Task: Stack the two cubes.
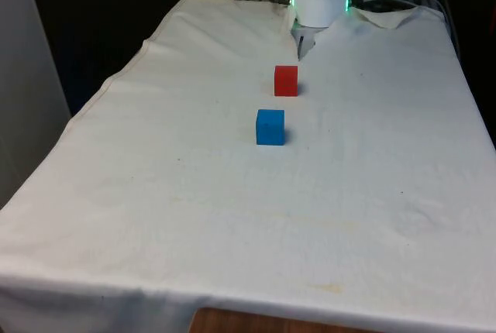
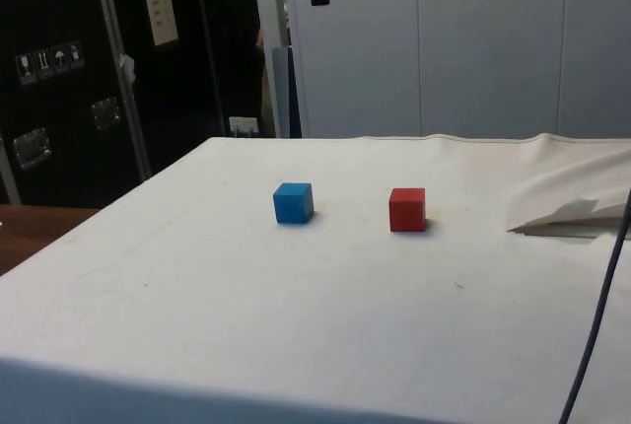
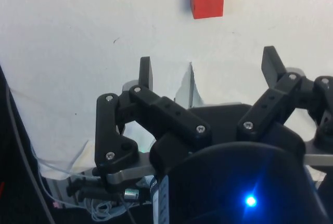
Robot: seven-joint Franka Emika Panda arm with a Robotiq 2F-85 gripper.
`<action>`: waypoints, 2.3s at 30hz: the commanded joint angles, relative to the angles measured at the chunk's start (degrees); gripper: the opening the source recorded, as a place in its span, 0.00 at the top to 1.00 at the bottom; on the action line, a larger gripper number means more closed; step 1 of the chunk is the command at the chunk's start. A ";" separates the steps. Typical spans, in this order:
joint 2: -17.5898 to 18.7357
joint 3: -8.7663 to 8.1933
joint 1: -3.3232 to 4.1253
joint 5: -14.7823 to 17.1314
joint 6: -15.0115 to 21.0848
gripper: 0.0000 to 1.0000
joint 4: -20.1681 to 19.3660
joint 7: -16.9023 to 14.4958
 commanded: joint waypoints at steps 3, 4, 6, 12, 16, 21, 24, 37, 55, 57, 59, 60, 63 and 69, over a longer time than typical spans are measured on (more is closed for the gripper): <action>-2.06 -0.17 0.00 0.06 2.58 0.00 -3.21 -0.40; -2.46 -0.23 0.00 0.11 3.04 0.00 -3.78 -0.52; -3.27 -0.46 0.00 0.34 4.07 0.00 -5.21 -0.74; -5.56 -1.20 0.06 1.09 6.93 0.00 -9.22 -1.49; -7.10 -1.78 0.00 1.66 8.82 0.00 -11.92 -2.23; -9.17 -2.52 0.11 2.52 11.12 0.00 -15.36 -3.21; -10.31 -2.92 0.11 3.21 12.20 0.00 -17.19 -3.90; -11.57 -4.07 0.11 6.25 15.47 0.00 -21.66 -6.47; -9.57 -2.98 -0.57 0.34 15.47 0.00 -22.57 -5.04; -9.57 -2.92 -0.40 -0.74 15.41 0.00 -22.63 -4.41; -9.57 -2.81 -0.29 -0.74 15.36 0.00 -22.57 -4.24; -9.57 -2.69 -0.29 -0.69 15.41 0.00 -22.57 -4.24; -9.63 -2.98 -0.11 -0.23 15.47 0.00 -22.63 -4.81; -9.00 -3.78 -0.34 -0.23 16.50 0.00 -23.32 -4.98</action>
